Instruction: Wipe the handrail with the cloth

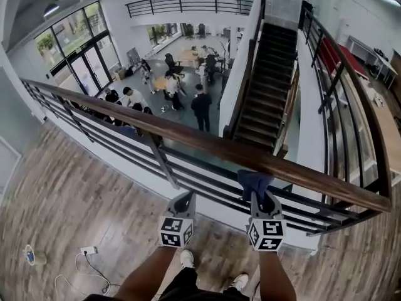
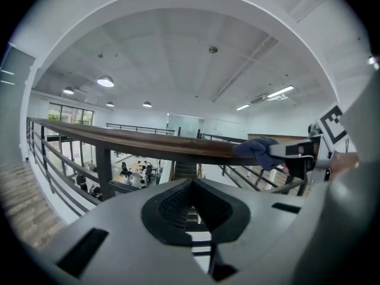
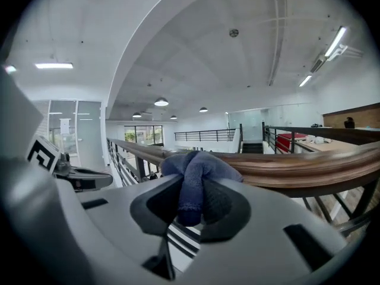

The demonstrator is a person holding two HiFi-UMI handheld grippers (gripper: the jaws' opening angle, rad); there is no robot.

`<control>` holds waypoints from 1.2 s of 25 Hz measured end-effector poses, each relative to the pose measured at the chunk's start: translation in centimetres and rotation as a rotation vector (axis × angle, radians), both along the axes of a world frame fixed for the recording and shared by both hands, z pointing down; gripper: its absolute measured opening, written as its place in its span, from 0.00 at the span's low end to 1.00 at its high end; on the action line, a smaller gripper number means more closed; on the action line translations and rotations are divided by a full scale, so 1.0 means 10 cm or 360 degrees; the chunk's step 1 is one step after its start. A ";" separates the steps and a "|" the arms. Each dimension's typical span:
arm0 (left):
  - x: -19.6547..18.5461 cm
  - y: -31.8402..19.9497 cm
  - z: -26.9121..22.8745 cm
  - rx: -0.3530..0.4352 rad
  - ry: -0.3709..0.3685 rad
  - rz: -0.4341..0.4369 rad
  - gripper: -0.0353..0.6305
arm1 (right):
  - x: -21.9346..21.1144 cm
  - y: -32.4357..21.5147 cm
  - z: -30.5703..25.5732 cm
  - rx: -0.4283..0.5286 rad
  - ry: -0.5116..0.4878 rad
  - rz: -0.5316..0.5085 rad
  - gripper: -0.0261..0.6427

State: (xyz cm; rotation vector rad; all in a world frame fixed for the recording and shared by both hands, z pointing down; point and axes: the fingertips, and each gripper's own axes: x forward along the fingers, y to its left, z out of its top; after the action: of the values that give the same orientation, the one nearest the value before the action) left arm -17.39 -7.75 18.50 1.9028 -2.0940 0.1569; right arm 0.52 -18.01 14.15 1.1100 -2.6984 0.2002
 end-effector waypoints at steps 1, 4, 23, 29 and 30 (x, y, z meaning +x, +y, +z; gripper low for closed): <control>-0.26 0.05 0.04 -0.0004 0.0004 -0.0029 0.06 | -0.30 0.03 0.07 -0.0008 0.0008 -0.0027 0.16; -0.97 0.17 0.19 -0.0026 0.0011 -0.0092 0.06 | -1.14 0.04 0.28 -0.0026 0.0026 -0.0088 0.16; -3.45 0.31 0.95 -0.0091 0.0001 -0.0280 0.06 | -4.69 -0.25 1.42 -0.0151 0.0152 -0.0207 0.16; -3.87 0.23 1.01 -0.0055 0.0068 -0.0371 0.06 | -5.04 -0.38 1.87 -0.0272 0.0233 -0.0210 0.16; -3.89 0.21 1.04 -0.0061 0.0072 -0.0364 0.06 | -5.10 -0.39 1.91 -0.0285 0.0238 -0.0212 0.16</control>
State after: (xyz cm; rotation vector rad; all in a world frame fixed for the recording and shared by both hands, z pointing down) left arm -56.32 -5.62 28.87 1.6150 -2.2413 0.1007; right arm -50.44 -21.91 33.29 0.8555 -2.5522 0.3160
